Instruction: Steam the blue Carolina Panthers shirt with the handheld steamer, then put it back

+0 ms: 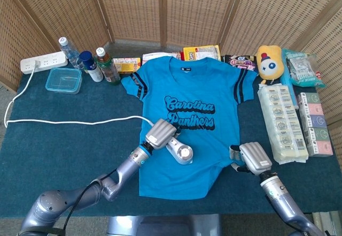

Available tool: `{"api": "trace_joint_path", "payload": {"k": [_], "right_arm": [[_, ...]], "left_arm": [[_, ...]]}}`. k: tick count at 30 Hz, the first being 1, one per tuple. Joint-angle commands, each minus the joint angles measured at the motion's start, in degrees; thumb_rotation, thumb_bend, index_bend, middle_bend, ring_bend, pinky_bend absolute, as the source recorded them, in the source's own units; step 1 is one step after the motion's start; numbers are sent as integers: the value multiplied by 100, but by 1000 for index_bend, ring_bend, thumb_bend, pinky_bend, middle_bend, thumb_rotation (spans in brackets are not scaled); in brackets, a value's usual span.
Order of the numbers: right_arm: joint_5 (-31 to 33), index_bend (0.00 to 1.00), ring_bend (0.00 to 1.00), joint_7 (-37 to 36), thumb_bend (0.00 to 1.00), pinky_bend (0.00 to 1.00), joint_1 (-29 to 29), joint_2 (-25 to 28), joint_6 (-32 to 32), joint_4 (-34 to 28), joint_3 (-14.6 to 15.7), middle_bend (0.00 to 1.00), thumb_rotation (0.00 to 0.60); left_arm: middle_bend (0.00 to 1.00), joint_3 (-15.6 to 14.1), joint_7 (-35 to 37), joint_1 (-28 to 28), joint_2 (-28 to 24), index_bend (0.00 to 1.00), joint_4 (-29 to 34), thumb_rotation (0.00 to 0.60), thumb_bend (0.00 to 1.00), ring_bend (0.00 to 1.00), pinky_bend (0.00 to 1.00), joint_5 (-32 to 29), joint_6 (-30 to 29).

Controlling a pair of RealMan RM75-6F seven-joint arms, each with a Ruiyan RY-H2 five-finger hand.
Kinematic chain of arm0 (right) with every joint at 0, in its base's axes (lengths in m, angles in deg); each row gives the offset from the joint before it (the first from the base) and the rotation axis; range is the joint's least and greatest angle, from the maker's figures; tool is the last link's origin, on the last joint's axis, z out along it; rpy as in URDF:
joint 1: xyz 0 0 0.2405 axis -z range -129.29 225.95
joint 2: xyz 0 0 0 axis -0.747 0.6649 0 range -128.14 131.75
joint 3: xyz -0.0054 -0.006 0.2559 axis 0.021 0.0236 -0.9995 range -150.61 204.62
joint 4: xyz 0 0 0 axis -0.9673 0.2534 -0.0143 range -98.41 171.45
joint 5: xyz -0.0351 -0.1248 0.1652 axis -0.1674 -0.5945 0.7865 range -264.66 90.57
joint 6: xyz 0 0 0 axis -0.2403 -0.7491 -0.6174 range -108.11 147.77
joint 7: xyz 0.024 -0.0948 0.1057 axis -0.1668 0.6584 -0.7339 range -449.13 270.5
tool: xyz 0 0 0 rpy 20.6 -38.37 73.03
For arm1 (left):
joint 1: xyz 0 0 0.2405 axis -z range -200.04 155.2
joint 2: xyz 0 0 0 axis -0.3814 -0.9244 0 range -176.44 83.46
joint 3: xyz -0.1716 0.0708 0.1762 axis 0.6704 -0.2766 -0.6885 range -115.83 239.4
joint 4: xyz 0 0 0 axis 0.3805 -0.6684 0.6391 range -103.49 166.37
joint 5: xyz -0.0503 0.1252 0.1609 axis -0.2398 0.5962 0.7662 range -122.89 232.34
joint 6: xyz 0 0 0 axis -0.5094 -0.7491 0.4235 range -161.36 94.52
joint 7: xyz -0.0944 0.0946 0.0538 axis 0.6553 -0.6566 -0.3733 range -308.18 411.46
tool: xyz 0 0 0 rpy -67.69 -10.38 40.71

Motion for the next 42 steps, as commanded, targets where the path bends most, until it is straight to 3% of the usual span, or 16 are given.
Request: {"api": "trace_joint_path", "payload": {"k": [1, 11, 42], "right_arm": [[9, 746, 729, 38, 539, 872, -13, -17, -12, -22, -7, 708, 600], [54, 747, 730, 234, 539, 873, -52, -87, -58, -116, -16, 710, 600], [89, 748, 734, 432, 540, 874, -133, -206, -129, -197, -22, 711, 600]], "left_arm": [[802, -106, -10, -145, -194, 715, 210, 600, 485, 713, 749, 44, -47], [802, -395, 60, -510, -675, 715, 679, 600, 486, 713, 749, 196, -192], [802, -1029, 157, -1065, -1431, 714, 1793, 600, 484, 713, 749, 801, -525]]}}
